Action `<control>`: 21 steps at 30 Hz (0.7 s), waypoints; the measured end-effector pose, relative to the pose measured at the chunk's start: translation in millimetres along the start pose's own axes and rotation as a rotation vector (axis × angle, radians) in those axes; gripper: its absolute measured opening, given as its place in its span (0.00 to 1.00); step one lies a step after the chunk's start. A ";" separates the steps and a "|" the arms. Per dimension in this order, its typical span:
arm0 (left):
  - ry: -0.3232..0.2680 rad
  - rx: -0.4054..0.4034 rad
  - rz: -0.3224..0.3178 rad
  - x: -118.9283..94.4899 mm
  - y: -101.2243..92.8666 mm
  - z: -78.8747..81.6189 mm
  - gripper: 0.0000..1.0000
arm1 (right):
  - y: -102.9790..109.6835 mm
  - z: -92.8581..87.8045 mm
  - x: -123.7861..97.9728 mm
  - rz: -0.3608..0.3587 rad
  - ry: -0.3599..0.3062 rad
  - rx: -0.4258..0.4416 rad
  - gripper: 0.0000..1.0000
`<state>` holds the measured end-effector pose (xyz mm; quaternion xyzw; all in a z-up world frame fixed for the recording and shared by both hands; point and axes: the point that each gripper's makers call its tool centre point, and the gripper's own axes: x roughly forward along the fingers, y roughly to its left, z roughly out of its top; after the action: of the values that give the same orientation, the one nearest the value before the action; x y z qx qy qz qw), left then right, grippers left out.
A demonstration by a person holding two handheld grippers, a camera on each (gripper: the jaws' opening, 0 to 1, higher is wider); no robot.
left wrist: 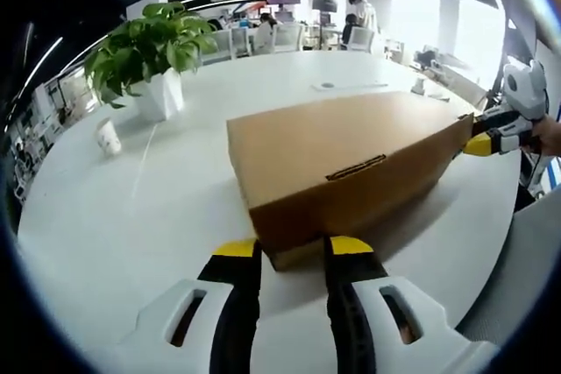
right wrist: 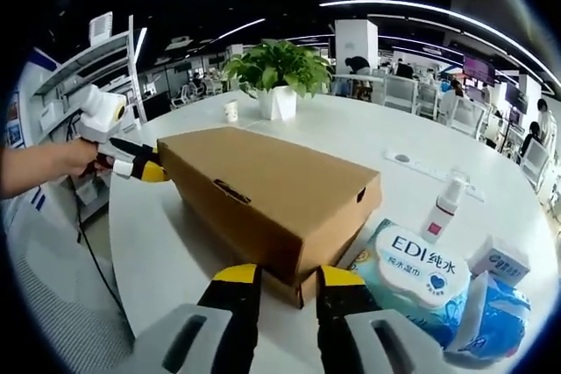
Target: Operate the shoe box by opening the lid, removing the specified soft item, and placing it in the target area until the item is outside and the box remains undamaged.
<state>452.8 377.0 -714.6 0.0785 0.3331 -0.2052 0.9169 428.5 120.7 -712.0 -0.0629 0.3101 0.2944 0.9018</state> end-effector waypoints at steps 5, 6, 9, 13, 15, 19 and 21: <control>0.009 -0.008 -0.002 2.5 -0.5 -3.8 0.28 | 0.0 -3.1 1.3 0.002 0.009 0.003 0.21; 0.010 -0.010 -0.003 2.4 -0.7 -4.1 0.28 | 0.0 -3.3 1.2 0.003 0.009 0.005 0.21; 0.009 -0.007 -0.002 1.0 -1.0 -4.2 0.28 | -0.3 -2.3 -0.4 0.004 0.006 0.003 0.22; 0.002 -0.005 -0.003 -2.9 -1.6 -3.1 0.28 | -1.0 0.5 -4.1 0.005 -0.004 0.004 0.22; 0.000 0.002 0.000 -5.0 -1.1 -2.7 0.29 | -1.6 1.2 -5.9 -0.001 -0.002 -0.027 0.25; -0.004 0.011 0.003 -8.0 1.0 -1.0 0.29 | -1.2 6.0 -8.6 0.005 -0.018 -0.033 0.26; -0.016 0.011 0.005 -10.7 1.8 2.5 0.29 | -1.9 9.0 -8.1 0.009 -0.027 -0.044 0.26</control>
<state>447.5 381.4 -705.8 0.0829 0.3243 -0.2055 0.9196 429.2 117.8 -700.1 -0.0775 0.2917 0.3060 0.9030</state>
